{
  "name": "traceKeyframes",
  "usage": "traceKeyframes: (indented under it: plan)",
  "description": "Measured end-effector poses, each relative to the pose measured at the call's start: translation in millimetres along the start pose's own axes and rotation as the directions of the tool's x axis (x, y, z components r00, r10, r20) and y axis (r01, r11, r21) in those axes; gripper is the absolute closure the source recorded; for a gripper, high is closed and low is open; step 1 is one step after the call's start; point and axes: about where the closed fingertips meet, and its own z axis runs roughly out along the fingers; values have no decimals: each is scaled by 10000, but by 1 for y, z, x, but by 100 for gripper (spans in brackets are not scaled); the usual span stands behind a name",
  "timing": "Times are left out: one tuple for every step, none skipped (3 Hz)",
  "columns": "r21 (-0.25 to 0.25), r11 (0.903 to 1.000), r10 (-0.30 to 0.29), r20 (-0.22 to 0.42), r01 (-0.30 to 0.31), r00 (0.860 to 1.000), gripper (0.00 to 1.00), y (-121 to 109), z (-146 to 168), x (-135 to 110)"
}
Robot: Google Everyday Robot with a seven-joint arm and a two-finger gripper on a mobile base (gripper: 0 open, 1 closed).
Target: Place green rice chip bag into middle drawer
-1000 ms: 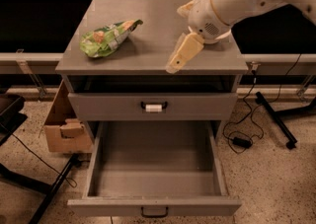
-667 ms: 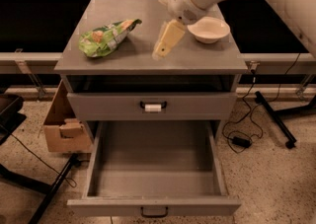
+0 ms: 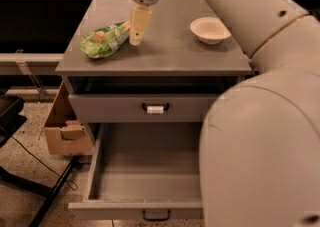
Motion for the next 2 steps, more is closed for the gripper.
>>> traceKeyframes:
  plan:
    - [-54,9977,-677,-743,675,9949,0,-16,27,-17]
    - [-202,9924,-1227,-1671,1210,9783,0,-24,59,-24]
